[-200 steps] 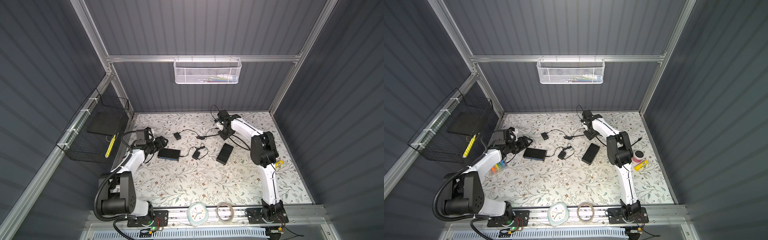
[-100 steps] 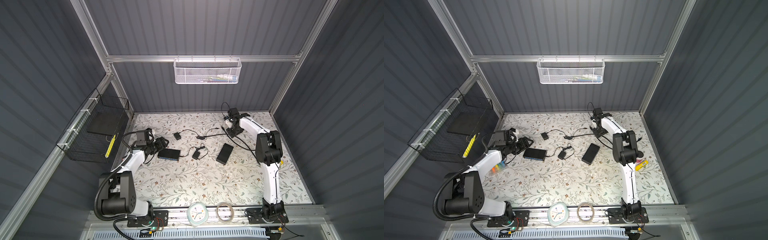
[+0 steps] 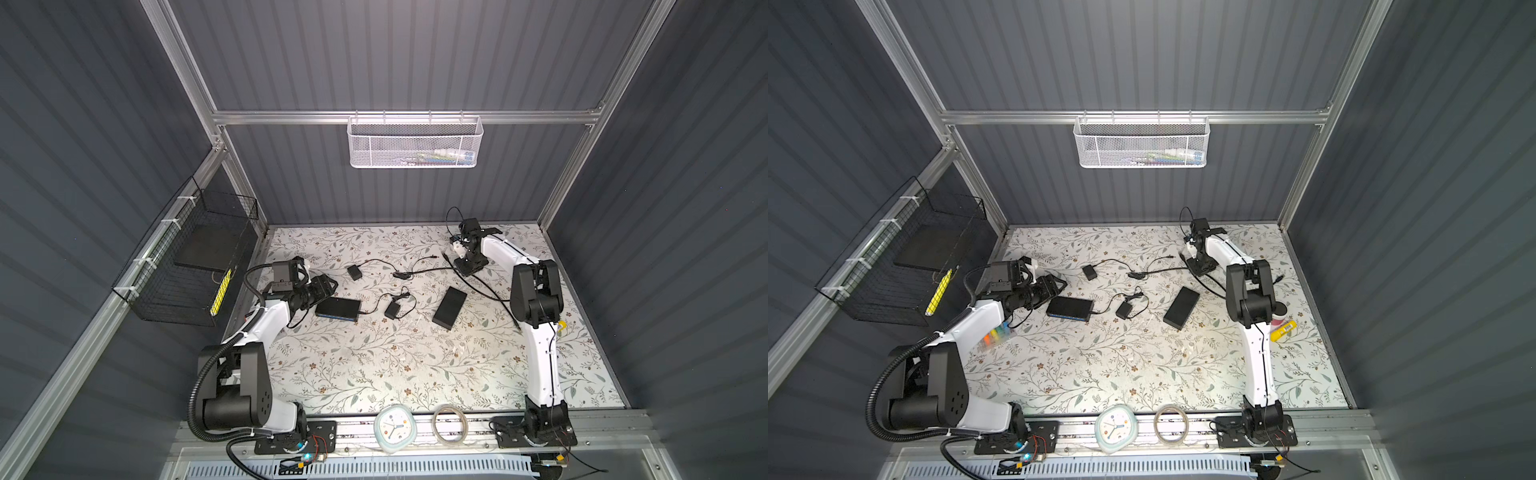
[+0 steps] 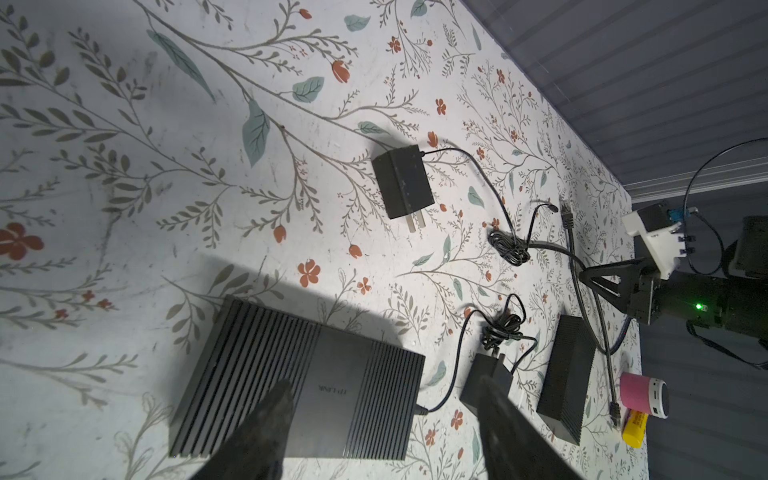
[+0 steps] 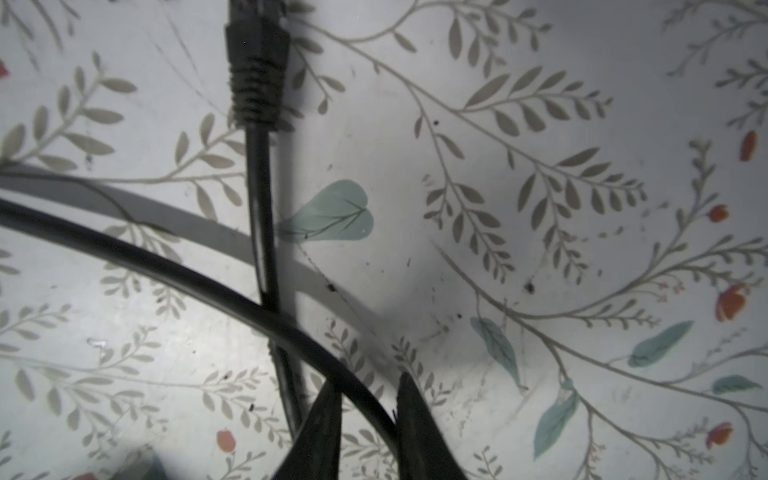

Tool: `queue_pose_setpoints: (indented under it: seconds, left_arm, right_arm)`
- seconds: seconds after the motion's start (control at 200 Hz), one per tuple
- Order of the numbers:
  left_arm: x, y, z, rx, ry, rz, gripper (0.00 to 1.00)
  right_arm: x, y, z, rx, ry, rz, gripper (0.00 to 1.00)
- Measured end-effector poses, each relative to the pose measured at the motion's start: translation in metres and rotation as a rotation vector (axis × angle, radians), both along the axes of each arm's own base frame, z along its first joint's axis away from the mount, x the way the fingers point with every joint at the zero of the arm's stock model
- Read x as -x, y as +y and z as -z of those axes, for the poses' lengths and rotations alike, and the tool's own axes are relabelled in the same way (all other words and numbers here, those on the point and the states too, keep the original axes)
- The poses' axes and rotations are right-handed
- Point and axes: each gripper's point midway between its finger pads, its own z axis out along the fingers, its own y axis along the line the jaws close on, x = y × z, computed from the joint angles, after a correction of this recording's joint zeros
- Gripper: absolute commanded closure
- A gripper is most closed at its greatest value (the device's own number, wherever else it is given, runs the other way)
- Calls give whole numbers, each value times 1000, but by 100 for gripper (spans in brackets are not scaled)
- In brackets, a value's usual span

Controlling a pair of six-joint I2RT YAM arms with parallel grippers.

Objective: Insert the plug into the switch port

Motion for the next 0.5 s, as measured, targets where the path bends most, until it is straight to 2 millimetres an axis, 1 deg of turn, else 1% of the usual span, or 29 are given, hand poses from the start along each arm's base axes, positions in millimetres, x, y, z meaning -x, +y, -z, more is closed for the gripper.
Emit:
queue_pose_setpoints:
  seconds: [0.205,0.305,0.37,0.44,0.5]
  left_arm:
    - [1,0,0,-2,2,2,30]
    - [0,0,0,-2,1,3,30]
    - [0,0,0,-2,1,3,30]
    - [0,0,0,-2,0,3,30]
    - [0,0,0,-2,-1,3,30]
  right_arm:
    - [1,3,0,-25,7,-4,97]
    - [3,4,0,-34,12,-7,98]
    - [8,3,-4,-29,25,-10,98]
    - [17,0,-12,-16,40,-11,98]
    - [25,-2,-27,-2,39,-14,98]
